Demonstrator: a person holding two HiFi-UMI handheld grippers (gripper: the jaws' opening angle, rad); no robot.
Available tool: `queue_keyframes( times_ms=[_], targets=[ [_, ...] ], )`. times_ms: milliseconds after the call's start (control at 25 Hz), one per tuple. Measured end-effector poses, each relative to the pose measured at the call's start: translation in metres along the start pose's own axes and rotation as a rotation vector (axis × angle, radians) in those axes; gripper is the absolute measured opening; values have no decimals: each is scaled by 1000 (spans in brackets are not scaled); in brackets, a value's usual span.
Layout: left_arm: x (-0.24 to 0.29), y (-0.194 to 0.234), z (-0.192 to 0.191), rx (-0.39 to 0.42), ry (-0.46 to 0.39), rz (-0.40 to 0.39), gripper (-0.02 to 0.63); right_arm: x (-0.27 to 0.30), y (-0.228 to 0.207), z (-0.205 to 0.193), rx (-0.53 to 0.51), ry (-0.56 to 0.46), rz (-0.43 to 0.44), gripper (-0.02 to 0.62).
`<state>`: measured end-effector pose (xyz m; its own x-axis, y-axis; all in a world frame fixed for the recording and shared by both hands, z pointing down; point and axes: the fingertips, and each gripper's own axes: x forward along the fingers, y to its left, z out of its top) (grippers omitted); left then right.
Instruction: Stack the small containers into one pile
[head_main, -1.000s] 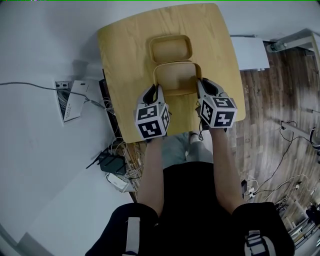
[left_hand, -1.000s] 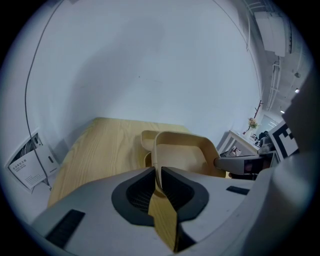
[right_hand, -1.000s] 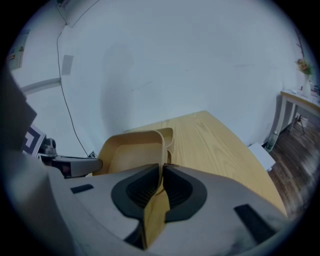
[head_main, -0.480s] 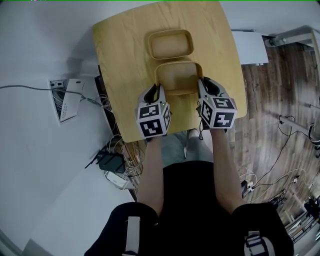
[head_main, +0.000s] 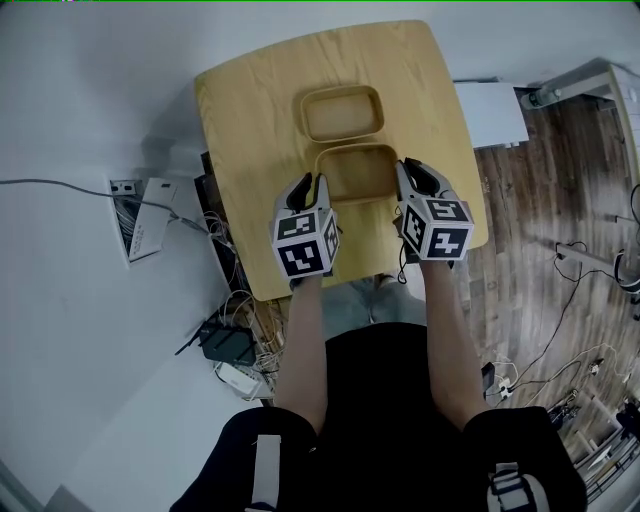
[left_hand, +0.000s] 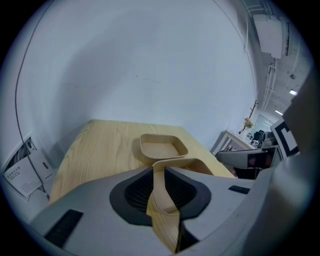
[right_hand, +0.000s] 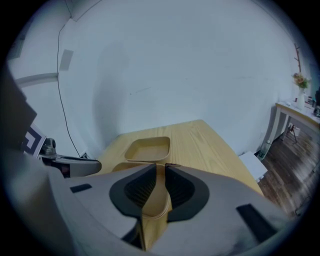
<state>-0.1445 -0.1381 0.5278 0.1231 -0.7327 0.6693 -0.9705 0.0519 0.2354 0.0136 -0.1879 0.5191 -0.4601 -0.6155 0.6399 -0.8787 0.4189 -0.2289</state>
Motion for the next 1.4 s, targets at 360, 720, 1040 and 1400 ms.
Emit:
queue_keyframes(
  times_ms=[360, 720, 1040, 1400],
  targets=[
    [9, 2, -11, -20, 46, -34, 80, 6, 1, -6, -6, 32, -14, 61],
    [21, 7, -38, -24, 122, -27, 80, 16, -10, -33, 26, 93, -18, 69],
    [41, 14, -47, -59, 166, -41, 97, 37, -17, -45, 33, 137, 15, 94],
    [47, 10, -42, -111, 157, -33, 41, 45, -13, -44, 33, 156, 72, 57]
  ],
)
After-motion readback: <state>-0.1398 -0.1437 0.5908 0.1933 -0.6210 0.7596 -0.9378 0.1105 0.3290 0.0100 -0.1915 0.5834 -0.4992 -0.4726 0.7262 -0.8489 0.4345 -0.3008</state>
